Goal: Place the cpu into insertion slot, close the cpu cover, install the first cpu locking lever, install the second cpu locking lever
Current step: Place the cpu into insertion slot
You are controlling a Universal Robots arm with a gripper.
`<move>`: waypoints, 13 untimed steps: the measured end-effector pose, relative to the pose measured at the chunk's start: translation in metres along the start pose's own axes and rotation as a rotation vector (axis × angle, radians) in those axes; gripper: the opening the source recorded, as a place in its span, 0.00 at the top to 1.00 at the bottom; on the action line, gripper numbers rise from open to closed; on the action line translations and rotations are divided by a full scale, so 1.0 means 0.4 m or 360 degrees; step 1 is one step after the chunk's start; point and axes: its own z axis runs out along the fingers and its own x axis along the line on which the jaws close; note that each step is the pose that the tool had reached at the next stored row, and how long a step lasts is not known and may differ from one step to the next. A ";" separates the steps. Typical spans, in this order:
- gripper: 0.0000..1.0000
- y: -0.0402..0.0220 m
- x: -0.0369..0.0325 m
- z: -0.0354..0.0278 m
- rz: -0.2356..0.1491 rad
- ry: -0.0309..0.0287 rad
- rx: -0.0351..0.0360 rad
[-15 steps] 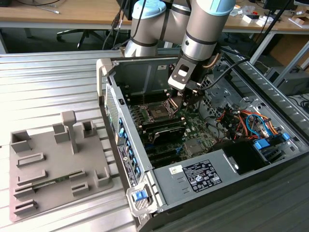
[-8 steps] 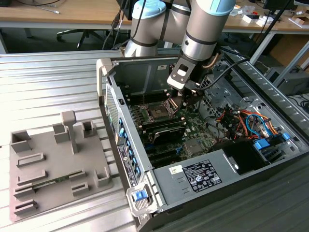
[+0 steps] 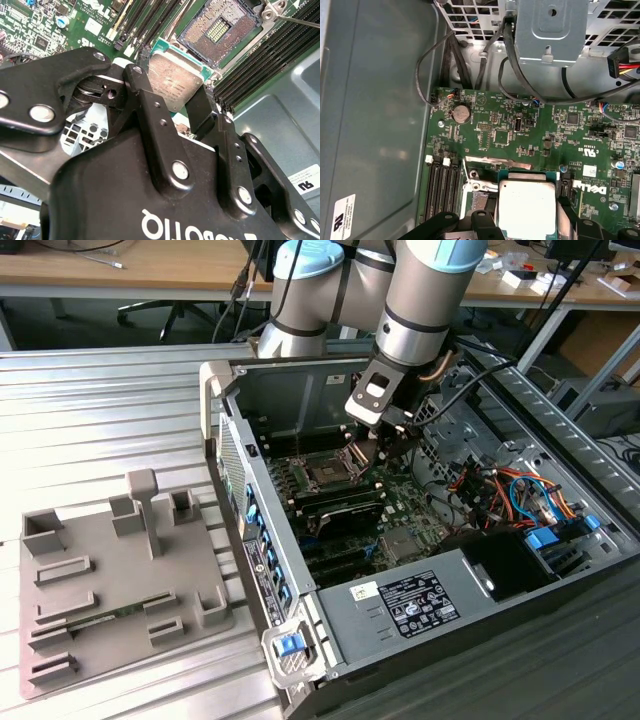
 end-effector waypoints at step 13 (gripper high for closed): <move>0.46 0.000 0.000 0.001 0.0021 -0.00077 0.0001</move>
